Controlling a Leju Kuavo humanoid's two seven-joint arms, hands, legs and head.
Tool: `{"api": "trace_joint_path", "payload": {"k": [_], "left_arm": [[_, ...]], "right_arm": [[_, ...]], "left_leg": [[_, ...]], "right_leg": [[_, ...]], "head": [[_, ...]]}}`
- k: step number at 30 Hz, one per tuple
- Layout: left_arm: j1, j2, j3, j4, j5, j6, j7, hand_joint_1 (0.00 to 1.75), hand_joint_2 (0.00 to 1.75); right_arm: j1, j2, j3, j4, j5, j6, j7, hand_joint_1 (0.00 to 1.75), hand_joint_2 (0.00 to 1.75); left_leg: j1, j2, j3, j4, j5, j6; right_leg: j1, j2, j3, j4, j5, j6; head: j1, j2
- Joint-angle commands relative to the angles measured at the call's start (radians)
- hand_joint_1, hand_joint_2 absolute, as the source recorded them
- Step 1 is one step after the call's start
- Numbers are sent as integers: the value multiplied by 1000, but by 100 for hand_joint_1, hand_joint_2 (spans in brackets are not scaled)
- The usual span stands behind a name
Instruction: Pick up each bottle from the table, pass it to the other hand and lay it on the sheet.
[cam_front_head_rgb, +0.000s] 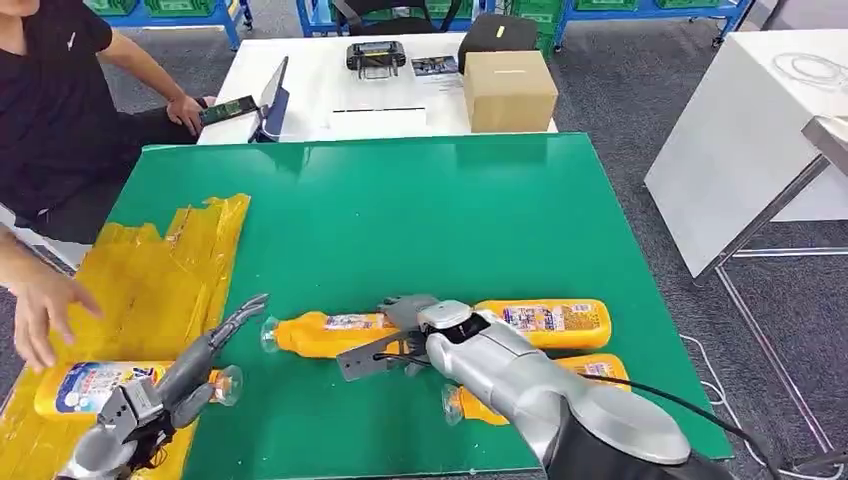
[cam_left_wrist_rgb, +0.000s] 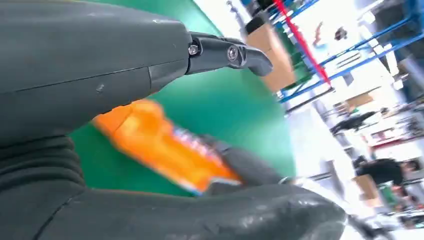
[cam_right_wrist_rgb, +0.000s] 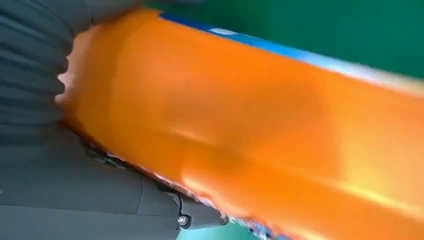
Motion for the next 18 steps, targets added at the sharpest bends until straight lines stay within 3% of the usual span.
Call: {"api": "trace_joint_path", "payload": {"k": [1,2,5,10,12,14,16,17,18], "left_arm": [[-46,-110,92,40,10,-38,5,0,0],[-46,-110,92,40,10,-38,5,0,0],[-47,-115,101,44,4,-31,5,0,0],[-70,-221,278,128,70,-131,5,0,0],[-58,-272,370,137,104,-165,5,0,0],[-18,-320,455,119,196,-204,8,0,0],[14,-331,468,75,202,-217,18,0,0],[27,-364,504,51,254,-225,63,0,0],[37,-378,514,33,289,-235,86,0,0]], "right_arm": [[112,-17,-50,79,-19,-11,12,175,175],[112,-17,-50,79,-19,-11,12,175,175],[111,-15,-62,78,-24,-19,14,175,175],[113,-14,-207,69,-79,-170,5,175,175],[112,-11,-301,45,-121,-298,-52,175,175],[130,-15,-434,-36,-185,-499,-201,175,175],[129,-10,-451,-46,-174,-493,-197,175,175],[168,-17,-540,-125,-172,-608,-292,175,175],[188,-17,-588,-164,-163,-651,-332,175,175]], "left_leg": [[2,-3,-6,1,3,0],[2,-5,-12,0,6,0],[2,-4,-9,1,5,0],[1,-3,-4,1,3,0],[2,-5,-9,-1,6,0],[2,-3,-8,-2,5,0],[2,0,-8,-1,4,1],[1,-1,-10,0,3,1],[1,-1,-11,0,4,2]], "right_leg": [[2,-2,-5,0,3,-1],[3,-4,-9,-2,6,-1],[3,-3,-7,-1,5,-1],[2,-2,-2,0,2,-1],[3,-4,-6,-3,5,-1],[2,-2,-5,-3,5,0],[2,1,4,-3,4,0],[1,0,4,-1,3,1],[2,0,3,-1,3,1]], "head": [[0,0],[-1,0],[0,0],[0,0],[-1,0],[-1,0],[0,0],[0,0],[0,0]]}}
